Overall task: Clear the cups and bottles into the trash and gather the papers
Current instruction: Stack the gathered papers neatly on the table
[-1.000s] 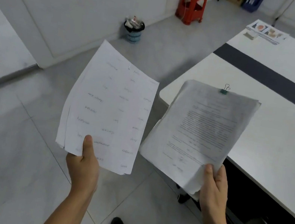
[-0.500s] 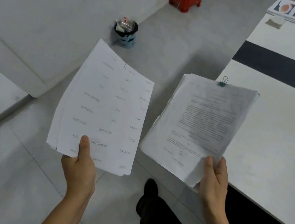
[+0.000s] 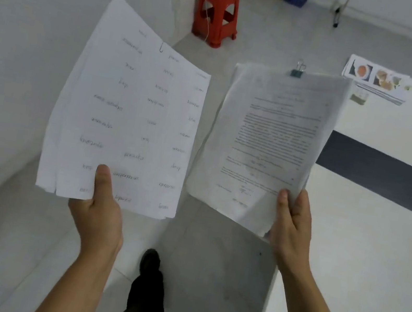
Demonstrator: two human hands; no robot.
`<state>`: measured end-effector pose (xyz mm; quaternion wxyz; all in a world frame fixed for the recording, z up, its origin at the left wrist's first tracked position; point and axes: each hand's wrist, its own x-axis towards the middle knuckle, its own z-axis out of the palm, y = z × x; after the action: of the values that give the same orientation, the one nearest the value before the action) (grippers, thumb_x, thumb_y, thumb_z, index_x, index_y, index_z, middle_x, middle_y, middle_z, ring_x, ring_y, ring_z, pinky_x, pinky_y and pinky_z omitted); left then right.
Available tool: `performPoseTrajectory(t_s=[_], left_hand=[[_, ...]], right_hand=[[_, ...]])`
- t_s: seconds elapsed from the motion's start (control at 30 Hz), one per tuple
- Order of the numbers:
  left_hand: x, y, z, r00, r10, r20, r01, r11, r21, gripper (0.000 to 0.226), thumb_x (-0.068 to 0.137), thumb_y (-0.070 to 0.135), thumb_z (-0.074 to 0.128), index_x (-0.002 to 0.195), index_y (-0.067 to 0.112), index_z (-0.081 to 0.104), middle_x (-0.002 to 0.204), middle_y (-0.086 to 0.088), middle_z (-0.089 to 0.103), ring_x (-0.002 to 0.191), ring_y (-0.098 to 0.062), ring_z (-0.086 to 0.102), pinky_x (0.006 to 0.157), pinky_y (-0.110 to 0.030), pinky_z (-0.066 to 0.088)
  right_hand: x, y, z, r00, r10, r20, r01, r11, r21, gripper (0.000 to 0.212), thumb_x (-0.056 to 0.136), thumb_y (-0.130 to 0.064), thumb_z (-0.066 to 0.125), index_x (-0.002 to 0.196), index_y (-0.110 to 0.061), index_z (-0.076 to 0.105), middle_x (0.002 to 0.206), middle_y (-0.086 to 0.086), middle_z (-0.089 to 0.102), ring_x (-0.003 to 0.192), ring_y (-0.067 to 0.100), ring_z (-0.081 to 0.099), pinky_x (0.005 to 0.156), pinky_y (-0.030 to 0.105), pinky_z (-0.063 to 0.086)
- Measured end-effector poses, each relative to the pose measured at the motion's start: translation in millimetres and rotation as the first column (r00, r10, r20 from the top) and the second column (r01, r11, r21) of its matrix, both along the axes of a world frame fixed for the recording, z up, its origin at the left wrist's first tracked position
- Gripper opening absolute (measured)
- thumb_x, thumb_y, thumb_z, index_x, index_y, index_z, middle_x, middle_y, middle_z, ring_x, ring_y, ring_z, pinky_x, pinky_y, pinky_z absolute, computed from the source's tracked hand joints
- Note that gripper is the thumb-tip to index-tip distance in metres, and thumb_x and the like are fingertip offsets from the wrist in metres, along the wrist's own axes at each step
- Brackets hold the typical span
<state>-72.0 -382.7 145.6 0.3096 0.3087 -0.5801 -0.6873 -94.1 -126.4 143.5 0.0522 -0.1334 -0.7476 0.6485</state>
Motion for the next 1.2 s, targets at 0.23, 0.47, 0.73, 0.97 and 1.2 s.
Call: performPoseTrajectory(t_s=[0.23,0.47,0.73,0.97,1.2], left_hand=[[-207,-7,21,0.950,-0.313,-0.014,0.312,0.949,-0.045,0.035,0.101,0.024,0.054,0.135,0.034,0.050,0.124,0.027,0.060,0.116,0.006,0.058,0.091,-0.013,0.049],[-400,55,9,0.842,-0.539,0.014,0.538,0.839,-0.087,0.036,0.101,0.026,0.055,0.137,0.030,0.052,0.122,0.026,0.062,0.113,0.008,0.059,0.087,-0.011,0.049],[-614,158,20,0.795,-0.605,0.040,0.605,0.786,-0.125,0.039,0.100,0.026,0.056,0.139,0.022,0.055,0.126,0.019,0.063,0.113,0.007,0.060,0.091,-0.014,0.049],[-774,220,38,0.762,-0.647,0.026,0.647,0.760,-0.063,0.038,0.100,0.025,0.055,0.139,0.026,0.053,0.121,0.025,0.061,0.104,0.014,0.060,0.077,-0.003,0.048],[-944,323,2,0.543,-0.836,0.077,0.835,0.548,0.055,0.028,0.101,0.022,0.053,0.123,0.039,0.056,0.112,0.030,0.065,0.102,0.014,0.062,0.078,-0.008,0.050]], right_hand=[[-128,-14,22,0.953,-0.302,-0.017,0.302,0.953,-0.003,0.026,0.106,-0.029,0.039,0.112,-0.053,0.049,0.097,-0.033,0.061,0.090,-0.004,0.063,0.060,0.048,0.062],[-247,25,-8,0.812,-0.584,0.006,0.582,0.810,-0.071,0.028,0.105,-0.030,0.041,0.099,-0.053,0.055,0.100,-0.028,0.065,0.097,-0.002,0.063,0.084,0.060,0.056],[-454,113,-12,0.743,-0.669,0.010,0.669,0.741,-0.053,0.014,0.105,-0.026,0.040,0.100,-0.030,0.053,0.091,-0.027,0.065,0.084,0.000,0.064,0.058,0.028,0.056],[-620,169,15,0.760,-0.649,0.032,0.650,0.759,-0.036,0.012,0.105,-0.028,0.042,0.103,-0.025,0.053,0.093,-0.009,0.064,0.068,0.002,0.059,0.042,0.021,0.047],[-744,215,-18,0.589,-0.804,0.086,0.803,0.594,0.049,0.017,0.105,-0.030,0.040,0.105,-0.040,0.054,0.093,-0.024,0.064,0.081,0.004,0.062,0.045,0.033,0.054]])
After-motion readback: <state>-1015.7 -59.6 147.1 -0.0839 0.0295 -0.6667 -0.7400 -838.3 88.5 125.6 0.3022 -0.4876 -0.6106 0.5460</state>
